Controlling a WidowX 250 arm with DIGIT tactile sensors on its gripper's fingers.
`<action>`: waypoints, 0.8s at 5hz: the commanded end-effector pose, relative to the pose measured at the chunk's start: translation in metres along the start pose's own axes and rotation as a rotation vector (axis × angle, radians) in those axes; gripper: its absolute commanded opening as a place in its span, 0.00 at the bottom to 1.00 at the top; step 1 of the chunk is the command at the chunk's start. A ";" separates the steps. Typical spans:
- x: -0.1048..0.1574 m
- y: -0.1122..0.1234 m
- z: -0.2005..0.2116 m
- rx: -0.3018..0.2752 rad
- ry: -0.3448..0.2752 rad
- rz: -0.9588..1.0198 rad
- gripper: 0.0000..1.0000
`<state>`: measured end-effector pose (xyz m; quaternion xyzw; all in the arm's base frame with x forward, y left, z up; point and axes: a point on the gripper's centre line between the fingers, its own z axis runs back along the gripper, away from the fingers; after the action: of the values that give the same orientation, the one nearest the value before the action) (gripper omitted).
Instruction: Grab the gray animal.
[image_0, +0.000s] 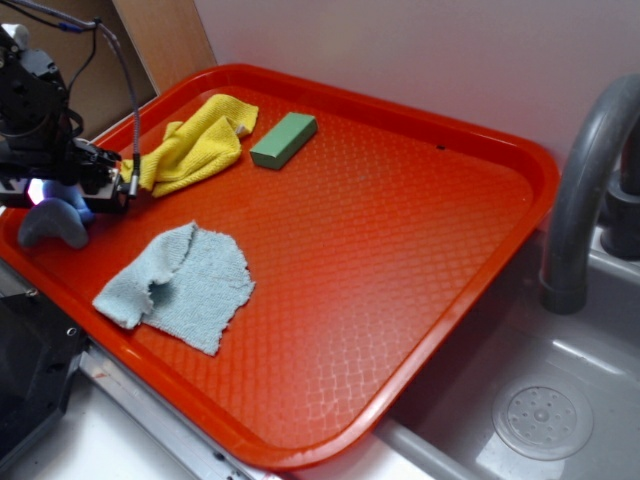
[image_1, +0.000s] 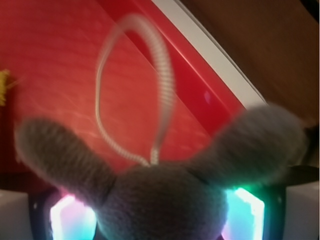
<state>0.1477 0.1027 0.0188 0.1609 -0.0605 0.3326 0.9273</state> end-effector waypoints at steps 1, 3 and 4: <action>-0.017 0.005 -0.001 0.007 0.027 -0.080 0.00; 0.000 -0.008 0.041 -0.054 0.008 -0.165 0.00; 0.022 -0.032 0.097 -0.171 -0.044 -0.299 0.00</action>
<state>0.1809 0.0543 0.0927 0.0949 -0.0650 0.1910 0.9748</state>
